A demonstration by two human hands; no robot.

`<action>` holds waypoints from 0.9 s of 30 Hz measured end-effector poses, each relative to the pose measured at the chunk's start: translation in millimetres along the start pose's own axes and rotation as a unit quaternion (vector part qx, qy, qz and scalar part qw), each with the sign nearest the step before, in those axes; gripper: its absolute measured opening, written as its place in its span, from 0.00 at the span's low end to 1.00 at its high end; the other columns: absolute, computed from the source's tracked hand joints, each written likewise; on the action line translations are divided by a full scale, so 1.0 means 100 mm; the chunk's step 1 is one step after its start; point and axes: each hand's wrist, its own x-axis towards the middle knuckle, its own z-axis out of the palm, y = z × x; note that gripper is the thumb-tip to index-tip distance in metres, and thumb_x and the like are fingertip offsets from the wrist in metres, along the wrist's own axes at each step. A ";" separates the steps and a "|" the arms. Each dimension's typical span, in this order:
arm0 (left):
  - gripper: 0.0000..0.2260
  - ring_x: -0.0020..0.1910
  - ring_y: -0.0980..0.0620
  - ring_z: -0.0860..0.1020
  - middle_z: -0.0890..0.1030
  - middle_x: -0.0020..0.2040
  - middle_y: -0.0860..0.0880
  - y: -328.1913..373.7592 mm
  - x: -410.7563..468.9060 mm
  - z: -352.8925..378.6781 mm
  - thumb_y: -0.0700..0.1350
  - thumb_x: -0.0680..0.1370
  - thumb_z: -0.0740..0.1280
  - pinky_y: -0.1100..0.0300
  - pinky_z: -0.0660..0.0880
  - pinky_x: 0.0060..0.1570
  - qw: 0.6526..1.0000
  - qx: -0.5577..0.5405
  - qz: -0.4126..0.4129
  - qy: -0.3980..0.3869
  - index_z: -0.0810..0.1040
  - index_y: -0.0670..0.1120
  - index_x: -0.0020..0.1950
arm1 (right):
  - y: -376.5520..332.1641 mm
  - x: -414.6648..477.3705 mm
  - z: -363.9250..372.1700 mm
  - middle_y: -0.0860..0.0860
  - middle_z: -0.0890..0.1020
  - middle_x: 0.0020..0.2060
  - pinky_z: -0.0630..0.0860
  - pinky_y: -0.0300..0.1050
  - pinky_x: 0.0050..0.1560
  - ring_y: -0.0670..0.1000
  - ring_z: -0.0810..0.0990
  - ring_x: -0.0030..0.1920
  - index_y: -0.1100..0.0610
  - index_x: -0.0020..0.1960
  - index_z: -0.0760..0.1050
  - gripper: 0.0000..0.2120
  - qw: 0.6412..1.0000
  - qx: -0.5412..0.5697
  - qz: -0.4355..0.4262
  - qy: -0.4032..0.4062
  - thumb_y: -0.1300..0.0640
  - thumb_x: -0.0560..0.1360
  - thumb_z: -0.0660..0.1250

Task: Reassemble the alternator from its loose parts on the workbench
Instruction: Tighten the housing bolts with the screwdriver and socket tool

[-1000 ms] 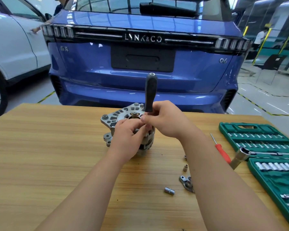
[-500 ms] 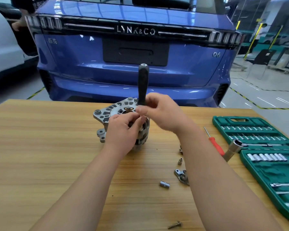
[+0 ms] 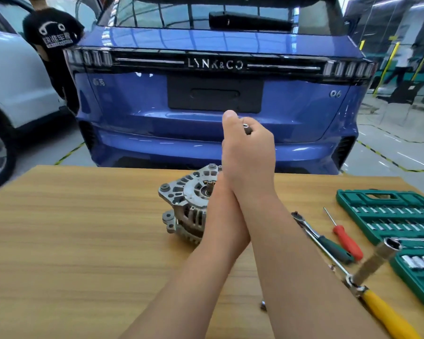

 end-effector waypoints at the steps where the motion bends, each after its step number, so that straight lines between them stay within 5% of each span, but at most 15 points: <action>1: 0.16 0.30 0.69 0.68 0.68 0.31 0.59 0.02 0.03 0.05 0.34 0.75 0.63 0.77 0.65 0.30 1.000 -0.013 -0.013 0.010 0.64 0.54 0.36 | 0.00 0.02 -0.02 0.50 0.65 0.23 0.66 0.44 0.25 0.46 0.64 0.24 0.58 0.31 0.62 0.21 1.000 -0.012 0.000 -0.019 0.48 0.77 0.61; 4: 0.10 0.24 0.57 0.66 0.70 0.23 0.53 0.02 0.16 0.05 0.44 0.71 0.64 0.64 0.65 0.27 0.985 -0.144 -0.094 0.031 0.68 0.47 0.30 | -0.01 0.23 -0.23 0.55 0.75 0.30 0.74 0.47 0.29 0.51 0.74 0.31 0.59 0.37 0.72 0.15 0.980 0.011 0.008 -0.200 0.48 0.75 0.64; 7: 0.12 0.29 0.51 0.66 0.68 0.28 0.48 0.00 0.23 0.02 0.50 0.66 0.63 0.55 0.66 0.32 0.974 -0.191 -0.121 -0.006 0.67 0.42 0.33 | 0.00 0.44 -0.28 0.53 0.80 0.40 0.78 0.48 0.38 0.54 0.79 0.39 0.57 0.43 0.77 0.06 0.884 0.185 0.086 -0.420 0.55 0.70 0.65; 9: 0.10 0.29 0.54 0.66 0.68 0.28 0.50 -0.07 0.20 -0.02 0.49 0.66 0.64 0.58 0.66 0.30 0.982 -0.176 -0.072 -0.013 0.69 0.44 0.37 | -0.01 0.44 -0.19 0.52 0.77 0.30 0.71 0.40 0.30 0.51 0.73 0.28 0.55 0.33 0.74 0.07 0.799 0.258 0.144 -0.523 0.54 0.67 0.68; 10: 0.09 0.28 0.56 0.66 0.69 0.28 0.51 -0.12 0.18 -0.08 0.51 0.67 0.65 0.62 0.66 0.29 0.990 -0.131 -0.035 -0.031 0.70 0.46 0.37 | 0.01 0.42 -0.15 0.49 0.73 0.25 0.66 0.37 0.26 0.48 0.68 0.23 0.54 0.29 0.71 0.10 0.785 0.268 0.157 -0.537 0.54 0.67 0.67; 12: 0.10 0.32 0.60 0.71 0.74 0.33 0.56 -0.26 0.19 -0.24 0.58 0.67 0.67 0.68 0.68 0.31 0.996 -0.009 0.051 -0.079 0.72 0.54 0.39 | 0.03 0.41 -0.14 0.47 0.67 0.21 0.60 0.36 0.23 0.45 0.62 0.20 0.52 0.25 0.68 0.16 0.798 0.268 0.185 -0.508 0.55 0.72 0.60; 15: 0.25 0.55 0.61 0.69 0.73 0.51 0.62 -0.49 0.33 -0.44 0.69 0.68 0.64 0.66 0.68 0.55 0.961 0.191 0.165 -0.112 0.72 0.58 0.59 | 0.02 0.35 -0.16 0.48 0.65 0.21 0.59 0.38 0.24 0.48 0.59 0.21 0.52 0.25 0.65 0.21 0.886 0.245 0.183 -0.349 0.54 0.77 0.56; 16: 0.24 0.54 0.61 0.68 0.73 0.51 0.60 -0.51 0.35 -0.44 0.70 0.68 0.61 0.61 0.68 0.57 0.946 0.244 0.180 -0.113 0.73 0.57 0.57 | 0.01 0.30 -0.13 0.49 0.64 0.21 0.58 0.40 0.25 0.49 0.58 0.22 0.52 0.25 0.63 0.20 0.921 0.213 0.167 -0.280 0.54 0.76 0.57; 18: 0.14 0.40 0.62 0.65 0.70 0.39 0.62 -0.49 0.31 -0.35 0.66 0.70 0.55 0.60 0.67 0.43 0.939 0.278 0.186 -0.080 0.70 0.58 0.38 | 0.00 0.15 -0.01 0.52 0.62 0.23 0.57 0.46 0.27 0.52 0.57 0.24 0.52 0.27 0.59 0.19 0.978 0.120 0.113 -0.126 0.52 0.74 0.58; 21: 0.08 0.32 0.59 0.61 0.64 0.33 0.65 -0.45 0.26 -0.28 0.60 0.65 0.50 0.59 0.56 0.35 0.953 0.253 0.160 -0.054 0.60 0.57 0.33 | -0.07 -0.04 0.14 0.49 0.61 0.21 0.58 0.42 0.25 0.49 0.58 0.24 0.55 0.27 0.56 0.23 0.998 0.029 0.052 0.028 0.49 0.78 0.59; 23: 0.06 0.32 0.63 0.63 0.60 0.32 0.66 -0.49 0.26 -0.29 0.60 0.66 0.50 0.60 0.57 0.32 0.954 0.248 0.163 -0.043 0.57 0.59 0.33 | -0.06 -0.03 0.09 0.51 0.63 0.23 0.61 0.41 0.27 0.50 0.61 0.25 0.58 0.28 0.59 0.24 0.998 0.033 0.060 0.006 0.48 0.78 0.60; 25: 0.06 0.39 0.59 0.70 0.66 0.37 0.66 -0.53 0.30 -0.29 0.61 0.68 0.54 0.63 0.62 0.35 0.955 0.244 0.153 -0.071 0.64 0.61 0.35 | -0.04 0.10 -0.07 0.54 0.72 0.29 0.68 0.45 0.30 0.52 0.70 0.28 0.59 0.33 0.69 0.18 0.983 0.077 0.084 -0.144 0.47 0.76 0.62; 27: 0.16 0.53 0.53 0.74 0.75 0.53 0.63 -0.59 0.34 -0.27 0.62 0.67 0.55 0.62 0.66 0.43 0.947 0.263 0.163 -0.082 0.76 0.60 0.47 | -0.04 0.31 -0.24 0.52 0.80 0.42 0.75 0.49 0.35 0.53 0.80 0.41 0.57 0.48 0.75 0.09 0.926 0.136 0.112 -0.335 0.51 0.74 0.61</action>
